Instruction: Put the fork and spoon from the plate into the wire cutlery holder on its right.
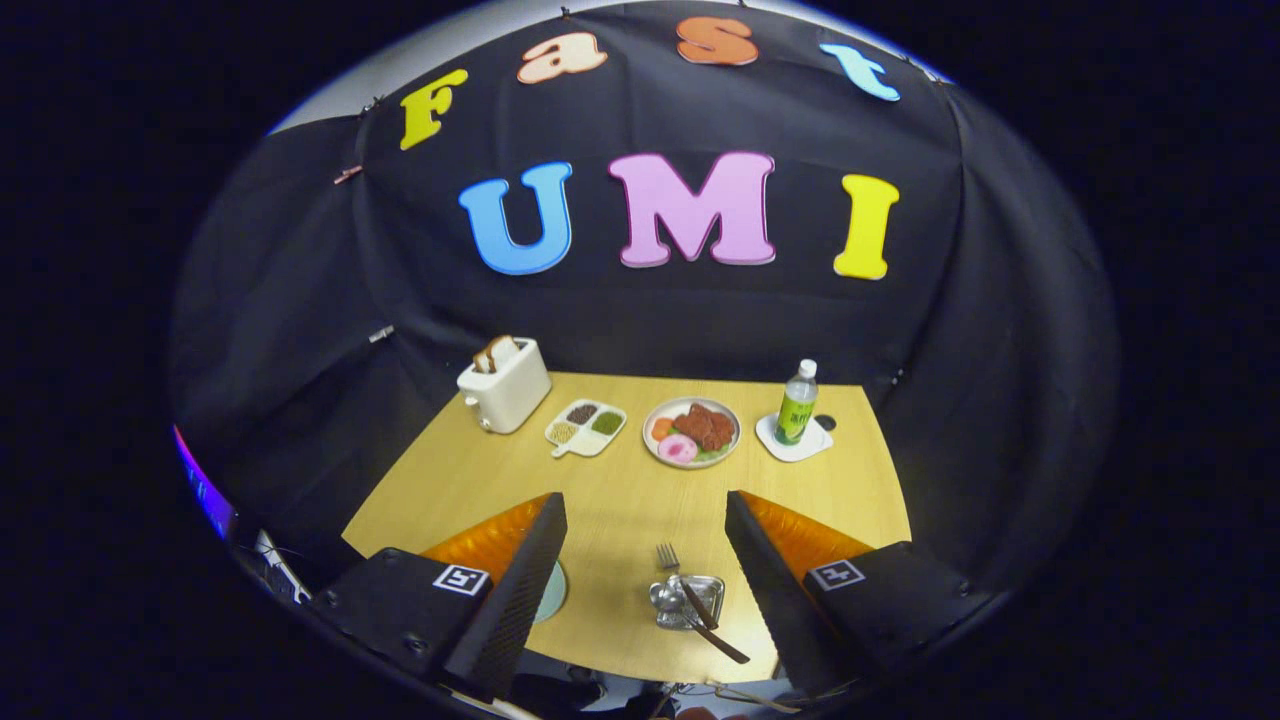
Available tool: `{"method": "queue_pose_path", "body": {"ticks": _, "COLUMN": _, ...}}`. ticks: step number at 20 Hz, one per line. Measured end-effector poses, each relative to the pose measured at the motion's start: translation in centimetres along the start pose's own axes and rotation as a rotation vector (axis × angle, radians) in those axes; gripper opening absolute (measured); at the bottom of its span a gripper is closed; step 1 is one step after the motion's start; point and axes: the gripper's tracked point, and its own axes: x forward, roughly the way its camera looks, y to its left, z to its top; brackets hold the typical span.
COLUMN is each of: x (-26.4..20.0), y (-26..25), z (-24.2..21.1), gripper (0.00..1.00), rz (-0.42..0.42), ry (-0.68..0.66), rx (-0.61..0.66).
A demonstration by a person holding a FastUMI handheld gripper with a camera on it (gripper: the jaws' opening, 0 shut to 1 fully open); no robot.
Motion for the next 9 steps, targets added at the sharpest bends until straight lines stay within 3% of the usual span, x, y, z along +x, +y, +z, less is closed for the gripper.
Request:
{"method": "queue_pose_path", "body": {"ticks": 5, "x": -3.1, "y": 1.8, "z": 5.8, "gripper": 0.99, "rz": -0.036, "ry": -0.286, "rx": -0.024}}
{"method": "queue_pose_path", "body": {"ticks": 9, "x": -5.0, "y": 4.3, "z": 8.6, "gripper": 0.99, "rz": -0.023, "ry": -0.429, "rx": -0.022}}
